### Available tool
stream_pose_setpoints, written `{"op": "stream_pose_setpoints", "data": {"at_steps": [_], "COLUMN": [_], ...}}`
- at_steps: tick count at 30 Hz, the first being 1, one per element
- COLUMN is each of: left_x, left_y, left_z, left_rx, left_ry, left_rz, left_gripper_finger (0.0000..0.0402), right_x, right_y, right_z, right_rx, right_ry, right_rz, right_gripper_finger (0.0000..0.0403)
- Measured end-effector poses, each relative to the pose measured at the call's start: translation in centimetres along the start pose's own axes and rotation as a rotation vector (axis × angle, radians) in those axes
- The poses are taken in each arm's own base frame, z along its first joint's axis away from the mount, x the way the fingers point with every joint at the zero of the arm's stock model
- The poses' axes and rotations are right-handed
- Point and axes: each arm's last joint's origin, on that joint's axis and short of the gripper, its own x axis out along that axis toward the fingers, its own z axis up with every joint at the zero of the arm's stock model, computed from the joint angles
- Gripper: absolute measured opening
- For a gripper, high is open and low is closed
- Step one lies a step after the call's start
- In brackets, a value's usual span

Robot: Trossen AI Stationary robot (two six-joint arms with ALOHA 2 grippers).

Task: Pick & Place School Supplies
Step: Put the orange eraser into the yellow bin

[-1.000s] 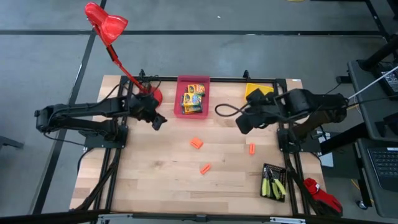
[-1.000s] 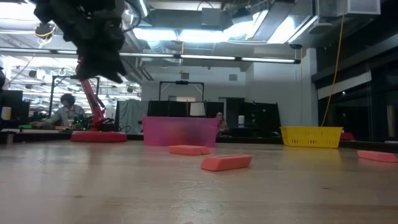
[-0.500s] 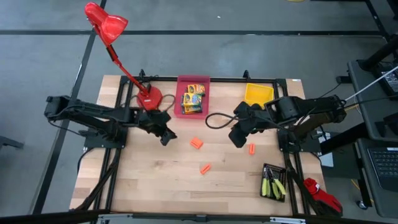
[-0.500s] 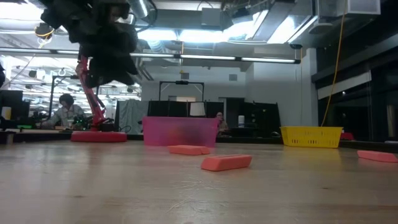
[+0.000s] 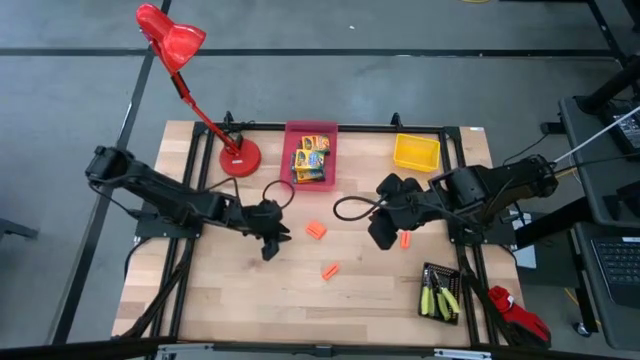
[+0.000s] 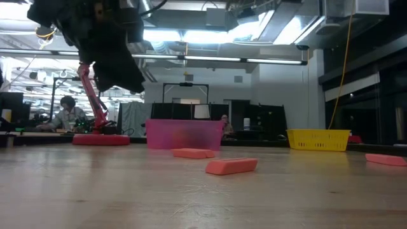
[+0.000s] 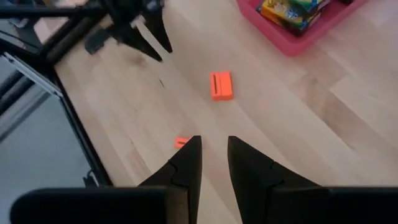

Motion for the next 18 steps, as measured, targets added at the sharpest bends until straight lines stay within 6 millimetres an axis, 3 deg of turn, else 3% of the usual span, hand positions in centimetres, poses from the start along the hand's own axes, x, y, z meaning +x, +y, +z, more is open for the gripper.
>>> {"op": "stream_pose_setpoints", "data": {"at_steps": [5,11,18], "left_x": [1.4,4.4,8.0], "left_y": [0.1,1.2,2.6], "left_z": [0.1,1.0,0.4], "left_rx": [0.179,0.301,0.326], "left_ry": [-0.017,0.023,0.059], "left_rz": [0.057,0.08,0.083], "left_gripper_finger": [0.0119,0.016,0.0188], "right_x": [-0.1,-0.1,-0.2], "right_y": [0.5,0.7,0.9], "right_z": [0.2,0.4,0.1], "right_rx": [0.009,0.015,0.053], "right_ry": [-0.049,-0.081,-0.083], "right_rz": [0.039,0.042,0.047], "right_gripper_finger": [0.0079,0.0079,0.0079]}}
